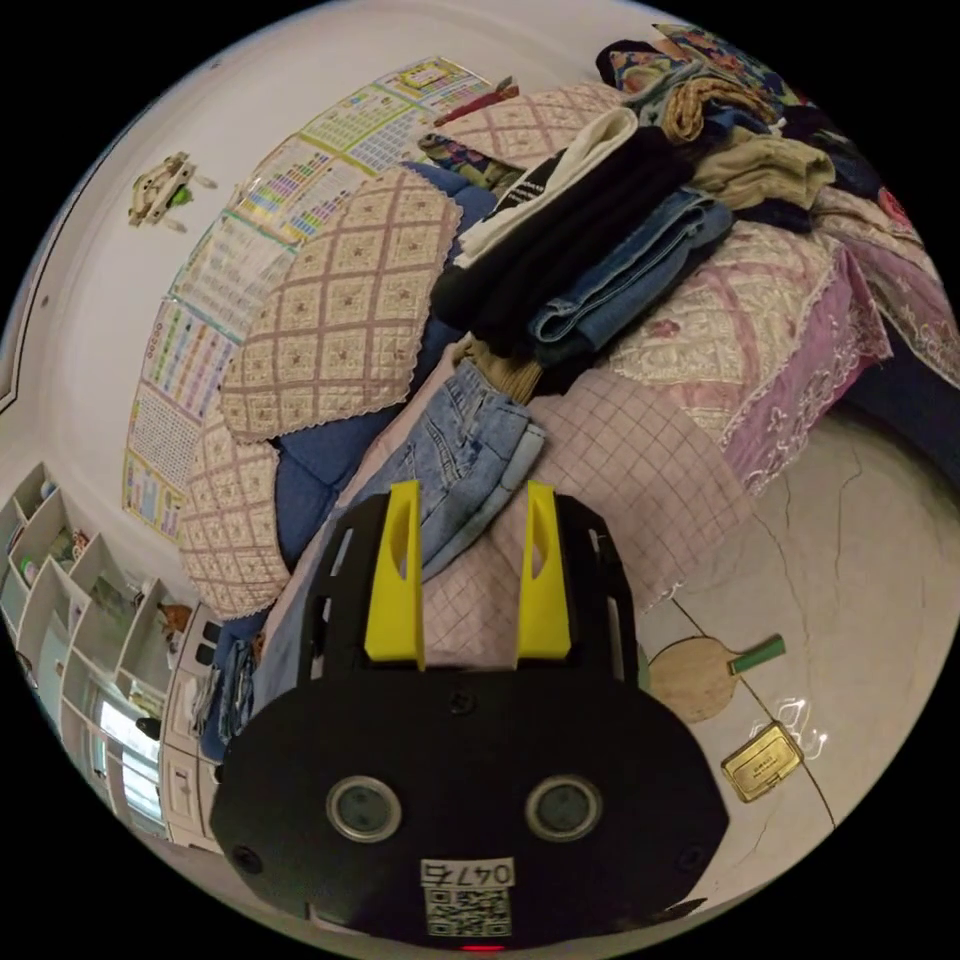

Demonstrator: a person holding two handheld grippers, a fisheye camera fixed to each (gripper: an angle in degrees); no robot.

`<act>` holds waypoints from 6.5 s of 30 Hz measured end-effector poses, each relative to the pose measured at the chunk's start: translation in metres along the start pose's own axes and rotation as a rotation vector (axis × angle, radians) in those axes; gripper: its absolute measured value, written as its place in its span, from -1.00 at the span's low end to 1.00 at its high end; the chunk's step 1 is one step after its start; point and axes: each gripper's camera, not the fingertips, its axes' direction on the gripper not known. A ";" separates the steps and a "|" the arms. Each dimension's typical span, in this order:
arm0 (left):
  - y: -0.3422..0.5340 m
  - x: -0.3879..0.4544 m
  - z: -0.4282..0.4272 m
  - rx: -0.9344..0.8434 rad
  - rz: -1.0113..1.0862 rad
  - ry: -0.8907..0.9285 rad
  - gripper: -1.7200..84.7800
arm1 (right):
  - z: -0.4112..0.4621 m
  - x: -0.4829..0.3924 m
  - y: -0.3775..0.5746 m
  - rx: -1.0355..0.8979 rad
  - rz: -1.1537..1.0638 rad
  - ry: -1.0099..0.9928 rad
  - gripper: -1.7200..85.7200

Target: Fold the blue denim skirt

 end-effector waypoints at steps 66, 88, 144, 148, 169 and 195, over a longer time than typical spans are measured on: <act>0.123 0.056 0.005 -0.044 -0.137 0.003 -0.78 | -0.224 0.055 0.000 -0.152 -0.091 -0.011 -0.87; -0.017 0.017 -0.005 -0.115 -0.027 0.137 -0.87 | -0.168 -0.008 -0.016 -0.137 -0.270 0.211 -0.83; -0.695 0.222 0.225 -0.197 0.287 -0.363 -0.96 | 0.523 -0.289 -0.219 -0.265 -0.360 0.145 -0.99; -0.708 0.203 0.217 -0.205 0.240 -0.262 -0.83 | 0.551 -0.289 -0.208 -0.302 -0.316 0.109 -0.99; -0.256 0.406 -0.376 0.834 0.932 -0.537 -0.97 | 0.366 -0.534 0.071 0.068 -1.049 -0.020 -0.94; -0.209 0.442 -0.182 -0.190 0.770 -0.569 -0.98 | 0.334 -0.515 0.304 -0.470 -1.095 0.174 -0.99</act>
